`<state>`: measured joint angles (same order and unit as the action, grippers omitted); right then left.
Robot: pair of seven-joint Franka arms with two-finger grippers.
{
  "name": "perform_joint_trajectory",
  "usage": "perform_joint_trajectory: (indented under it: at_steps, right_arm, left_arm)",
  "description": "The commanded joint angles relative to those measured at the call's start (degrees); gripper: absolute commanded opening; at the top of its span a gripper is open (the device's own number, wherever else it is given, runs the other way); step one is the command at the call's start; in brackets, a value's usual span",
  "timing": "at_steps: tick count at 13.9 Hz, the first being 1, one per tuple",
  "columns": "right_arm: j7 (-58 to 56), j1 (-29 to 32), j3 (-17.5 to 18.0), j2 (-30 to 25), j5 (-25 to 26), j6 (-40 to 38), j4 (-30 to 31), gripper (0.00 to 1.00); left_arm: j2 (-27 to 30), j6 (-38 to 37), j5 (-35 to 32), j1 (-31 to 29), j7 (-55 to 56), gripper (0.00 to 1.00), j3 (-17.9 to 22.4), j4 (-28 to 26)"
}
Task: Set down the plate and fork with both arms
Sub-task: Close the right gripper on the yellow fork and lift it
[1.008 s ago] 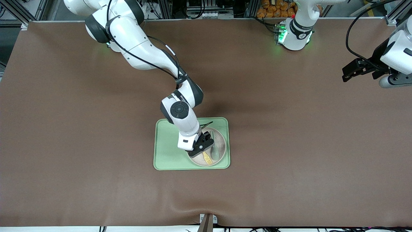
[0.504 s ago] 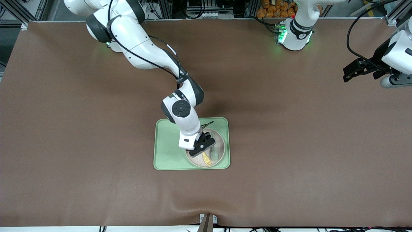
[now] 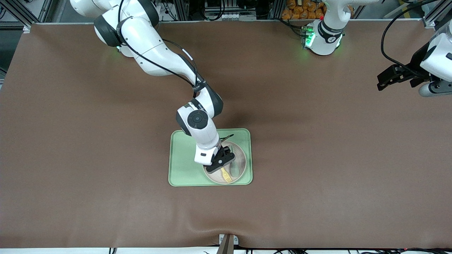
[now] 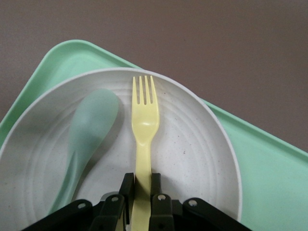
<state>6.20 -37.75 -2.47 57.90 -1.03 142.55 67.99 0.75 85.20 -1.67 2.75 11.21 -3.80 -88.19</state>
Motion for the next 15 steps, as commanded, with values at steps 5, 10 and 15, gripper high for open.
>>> perform_joint_trajectory:
  at_steps: [5, 10, 15]
  right_arm:
    - [3.73, 0.04, 0.45, -2.0, 0.24, -5.43, -1.54, 0.0]
    - [5.4, 1.27, 0.1, -5.77, -1.16, -12.37, -3.3, 0.0]
    - [5.31, 6.19, 0.1, -8.94, -2.13, -21.14, -1.9, 0.0]
  left_arm:
    - [1.01, 0.5, 0.88, -0.2, -0.93, 1.0, 0.29, -0.85]
    - [0.84, 0.59, 0.79, 0.33, -0.58, 1.0, 0.2, -0.85]
    - [0.49, 1.38, 0.88, 0.51, 0.12, 1.0, -0.42, -0.93]
